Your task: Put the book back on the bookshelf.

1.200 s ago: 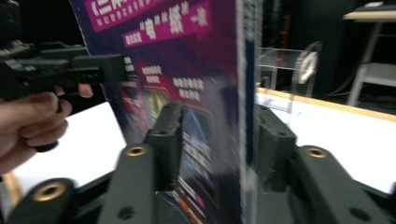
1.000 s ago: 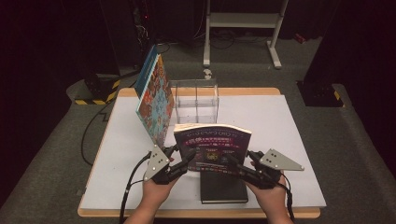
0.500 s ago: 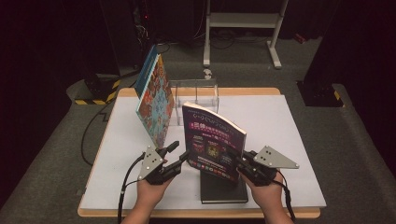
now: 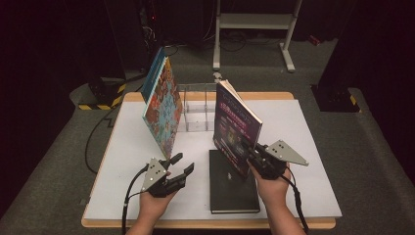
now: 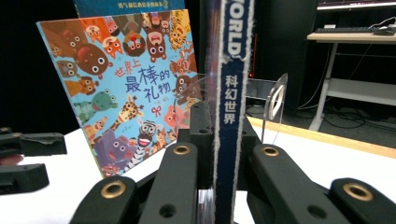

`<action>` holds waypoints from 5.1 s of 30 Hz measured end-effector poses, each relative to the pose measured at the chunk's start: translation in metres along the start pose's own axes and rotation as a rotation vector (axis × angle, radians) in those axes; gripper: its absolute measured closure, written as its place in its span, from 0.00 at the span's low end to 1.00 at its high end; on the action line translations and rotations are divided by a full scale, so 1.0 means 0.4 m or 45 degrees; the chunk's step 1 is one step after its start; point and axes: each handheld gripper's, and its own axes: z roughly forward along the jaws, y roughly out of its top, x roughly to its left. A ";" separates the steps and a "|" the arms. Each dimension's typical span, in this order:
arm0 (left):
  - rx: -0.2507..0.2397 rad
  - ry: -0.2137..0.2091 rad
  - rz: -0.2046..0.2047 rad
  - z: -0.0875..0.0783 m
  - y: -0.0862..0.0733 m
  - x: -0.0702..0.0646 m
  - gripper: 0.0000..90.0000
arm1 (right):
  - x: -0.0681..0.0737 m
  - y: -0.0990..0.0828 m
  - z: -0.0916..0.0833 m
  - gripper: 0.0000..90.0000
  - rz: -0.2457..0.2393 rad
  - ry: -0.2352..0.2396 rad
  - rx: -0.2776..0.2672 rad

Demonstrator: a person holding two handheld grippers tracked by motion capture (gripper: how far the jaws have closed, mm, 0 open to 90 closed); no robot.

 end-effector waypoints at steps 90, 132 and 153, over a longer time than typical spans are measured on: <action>-0.140 0.120 0.241 0.123 0.212 -0.141 0.93 | -0.034 -0.185 -0.113 0.66 0.103 0.104 0.101; -0.224 0.424 0.141 -0.022 0.082 0.060 0.93 | -0.030 -0.194 -0.104 0.66 0.105 0.106 0.126; -0.195 0.417 0.145 -0.069 0.063 0.072 0.92 | -0.025 -0.199 -0.098 0.66 0.096 0.112 0.140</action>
